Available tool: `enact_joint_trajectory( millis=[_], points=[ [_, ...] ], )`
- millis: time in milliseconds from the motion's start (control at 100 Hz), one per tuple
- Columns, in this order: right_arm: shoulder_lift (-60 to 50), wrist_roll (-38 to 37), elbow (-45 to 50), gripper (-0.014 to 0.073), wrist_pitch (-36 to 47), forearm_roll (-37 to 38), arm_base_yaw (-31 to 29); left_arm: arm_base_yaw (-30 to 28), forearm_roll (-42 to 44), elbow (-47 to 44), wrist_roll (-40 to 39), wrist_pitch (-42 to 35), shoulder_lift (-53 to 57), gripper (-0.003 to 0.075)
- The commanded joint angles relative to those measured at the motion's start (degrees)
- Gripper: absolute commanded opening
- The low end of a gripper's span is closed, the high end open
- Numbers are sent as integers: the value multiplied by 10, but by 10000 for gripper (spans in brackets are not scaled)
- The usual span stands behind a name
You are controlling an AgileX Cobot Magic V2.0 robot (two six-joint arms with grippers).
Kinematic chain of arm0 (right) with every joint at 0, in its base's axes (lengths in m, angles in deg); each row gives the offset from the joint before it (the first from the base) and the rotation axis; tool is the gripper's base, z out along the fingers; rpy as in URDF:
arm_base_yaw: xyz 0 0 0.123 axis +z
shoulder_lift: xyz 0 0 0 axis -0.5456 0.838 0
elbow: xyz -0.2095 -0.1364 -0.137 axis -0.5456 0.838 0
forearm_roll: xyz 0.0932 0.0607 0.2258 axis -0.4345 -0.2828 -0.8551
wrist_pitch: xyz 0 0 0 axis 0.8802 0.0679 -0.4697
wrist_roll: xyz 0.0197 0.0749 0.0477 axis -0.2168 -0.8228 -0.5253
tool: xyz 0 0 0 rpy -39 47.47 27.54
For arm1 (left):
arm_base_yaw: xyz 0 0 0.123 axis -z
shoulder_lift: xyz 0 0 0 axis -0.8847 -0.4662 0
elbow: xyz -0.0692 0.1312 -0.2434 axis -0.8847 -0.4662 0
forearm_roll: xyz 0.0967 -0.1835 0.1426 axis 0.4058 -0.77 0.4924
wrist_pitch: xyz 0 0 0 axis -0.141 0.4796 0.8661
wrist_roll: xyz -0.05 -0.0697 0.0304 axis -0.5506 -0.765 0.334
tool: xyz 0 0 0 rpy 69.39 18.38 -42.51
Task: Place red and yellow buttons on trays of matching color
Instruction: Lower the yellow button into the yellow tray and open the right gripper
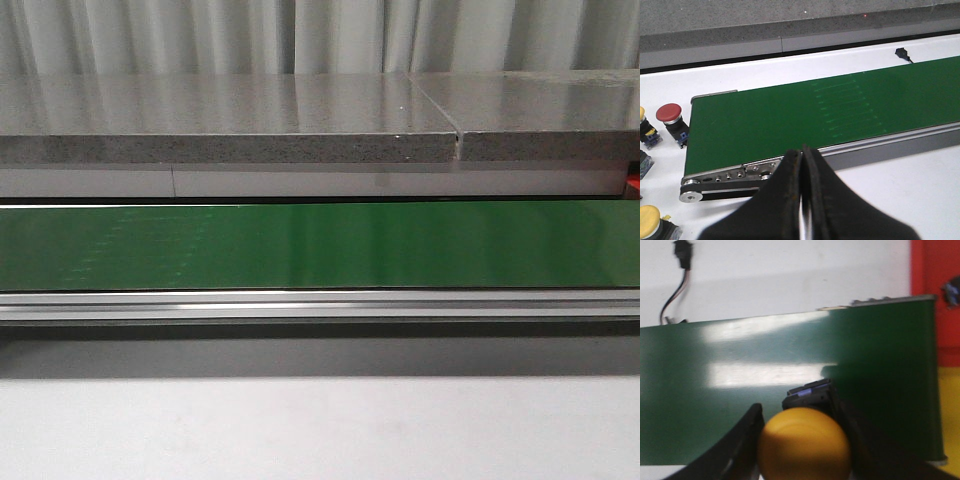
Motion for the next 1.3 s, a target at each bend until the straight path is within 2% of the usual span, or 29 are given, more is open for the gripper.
enact_joint_trajectory(
  millis=[0, 260, 400, 590, 950, 1210, 1290],
  points=[
    [-25, -20, -5, 185, 18, -3, -45, 4, -6, 14, 0, -40, -5, -21],
    [-21, -68, 1, 185, 41, 1, -189, 4, -6, 14, 0, -40, -5, -21],
    [-8, -81, 1, 185, 67, 1, -231, 4, -6, 14, 0, -40, -5, -21],
    [40, -82, 9, 185, 75, 0, -235, 4, -6, 14, 0, -40, -5, -21],
    [116, -82, 61, 185, 156, -24, -235, 4, -6, 14, 0, -40, -5, -21],
    [153, -75, 61, 185, 176, -44, -234, 4, -6, 14, 0, -40, -5, -21],
    [153, -72, 61, 211, 175, -44, -234, 4, -6, 14, 0, -40, -5, -21]
  ],
)
